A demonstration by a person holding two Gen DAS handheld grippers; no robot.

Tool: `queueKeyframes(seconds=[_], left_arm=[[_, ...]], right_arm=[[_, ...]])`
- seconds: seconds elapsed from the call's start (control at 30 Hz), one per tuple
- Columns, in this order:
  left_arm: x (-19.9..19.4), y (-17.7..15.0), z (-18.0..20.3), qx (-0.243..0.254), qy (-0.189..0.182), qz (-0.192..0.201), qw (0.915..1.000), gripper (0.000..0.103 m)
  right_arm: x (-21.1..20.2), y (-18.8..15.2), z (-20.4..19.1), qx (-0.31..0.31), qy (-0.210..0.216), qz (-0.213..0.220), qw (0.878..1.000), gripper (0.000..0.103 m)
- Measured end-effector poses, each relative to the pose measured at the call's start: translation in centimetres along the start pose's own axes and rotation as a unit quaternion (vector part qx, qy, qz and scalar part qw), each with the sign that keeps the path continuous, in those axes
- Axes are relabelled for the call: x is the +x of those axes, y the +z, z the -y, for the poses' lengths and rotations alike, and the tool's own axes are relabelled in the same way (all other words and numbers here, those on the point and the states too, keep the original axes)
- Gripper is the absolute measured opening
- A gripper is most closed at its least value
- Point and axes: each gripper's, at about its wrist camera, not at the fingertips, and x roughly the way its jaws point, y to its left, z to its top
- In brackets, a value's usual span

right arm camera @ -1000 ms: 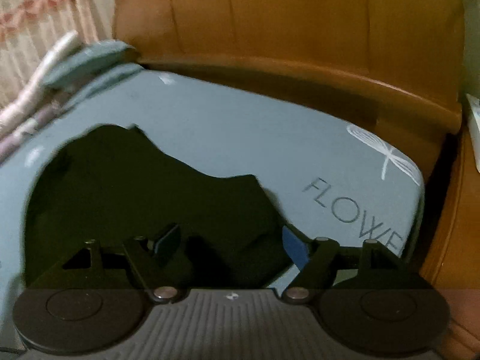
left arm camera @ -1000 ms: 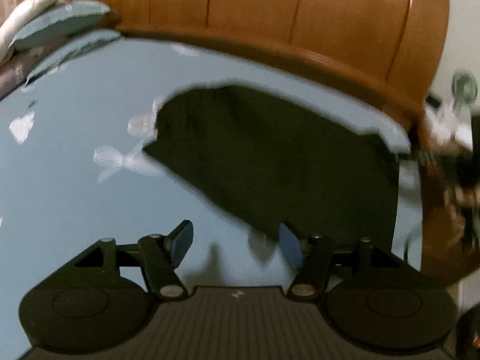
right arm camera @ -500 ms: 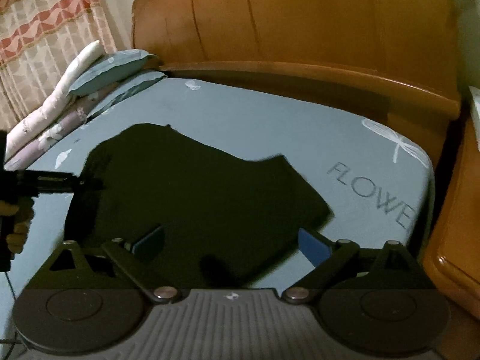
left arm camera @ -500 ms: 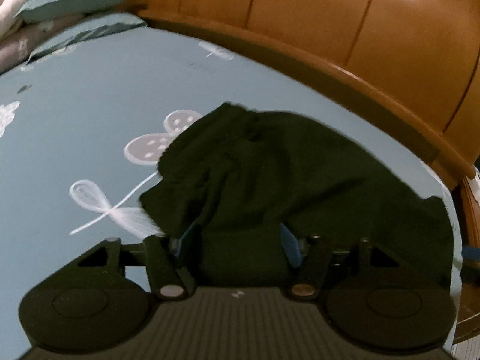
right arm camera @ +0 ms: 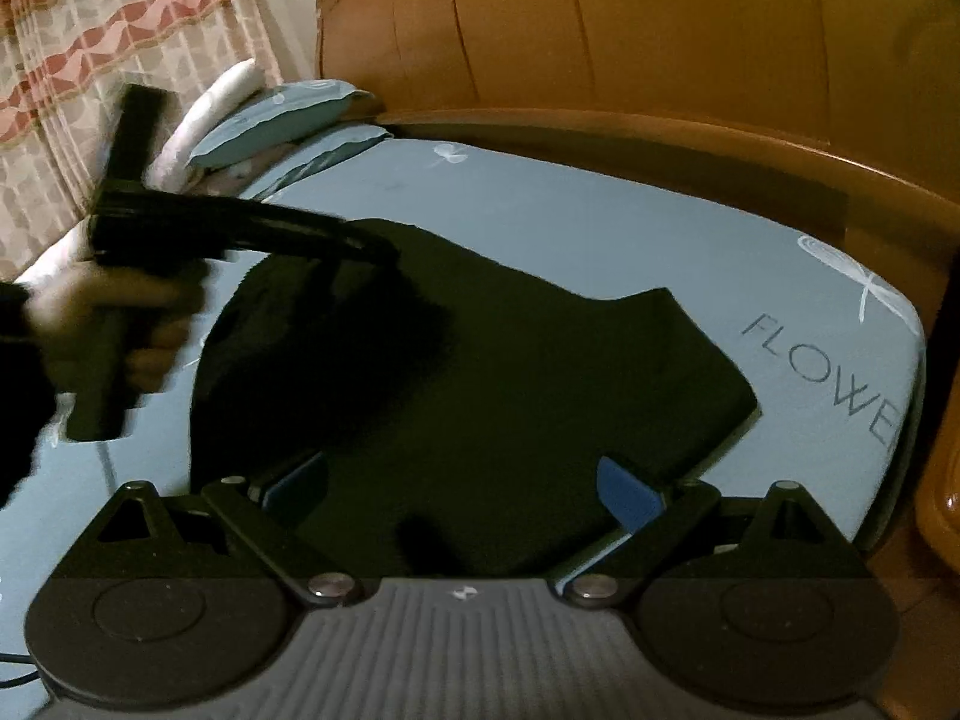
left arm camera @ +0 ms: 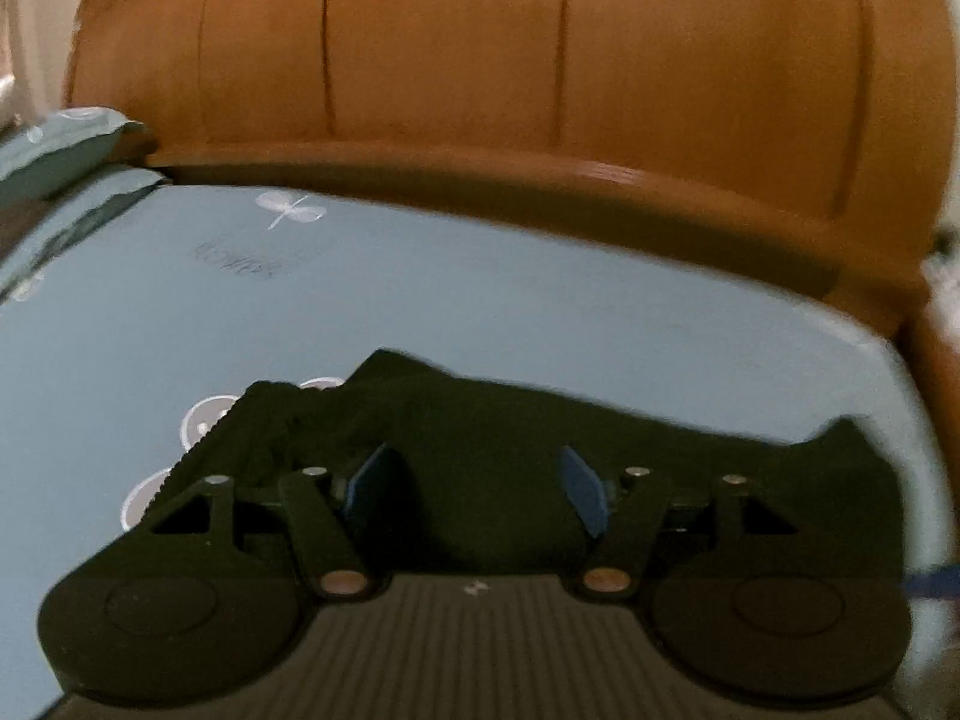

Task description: Fold clothes

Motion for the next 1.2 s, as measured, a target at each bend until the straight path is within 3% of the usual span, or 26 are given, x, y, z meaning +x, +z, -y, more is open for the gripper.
queueKeyframes(seconds=[0.07, 0.13, 0.4, 0.53, 0.63, 0.87, 1.07, 1.2], left_arm=[[2.2, -0.1, -0.2, -0.002, -0.004, -0.03, 0.9995, 0.063], [2.4, 0.0, -0.4, -0.006, -0.01, -0.03, 0.9995, 0.063], [-3.6, -0.1, -1.4, -0.038, -0.076, -0.01, 0.9964, 0.063], [-6.0, -2.4, -0.9, -0.069, -0.153, -0.018, 0.9857, 0.063], [-5.5, -4.1, 0.0, -0.076, -0.185, -0.032, 0.9792, 0.063], [-3.0, -4.1, 0.7, -0.084, -0.195, -0.065, 0.975, 0.063], [-5.1, -2.7, 1.0, -0.057, -0.173, -0.035, 0.9827, 0.065], [-4.0, -3.7, 0.3, -0.085, -0.159, -0.059, 0.9819, 0.065]], right_arm=[[-0.2, -0.4, 0.2, 0.007, 0.0, -0.002, 1.0, 0.1], [-0.5, -0.7, 0.4, 0.013, 0.0, -0.005, 1.0, 0.101], [-1.6, -1.4, 1.3, 0.036, 0.007, -0.002, 0.999, 0.101], [-2.0, -1.3, 1.1, 0.026, 0.01, -0.002, 1.0, 0.102], [-1.5, -1.5, 0.9, 0.021, 0.011, -0.011, 1.0, 0.102], [-1.4, -2.0, 0.2, 0.014, 0.017, -0.022, 1.0, 0.102], [-2.2, -1.9, 0.5, 0.02, 0.016, -0.012, 1.0, 0.102], [-2.3, -1.9, 0.7, 0.021, 0.018, -0.009, 1.0, 0.102]])
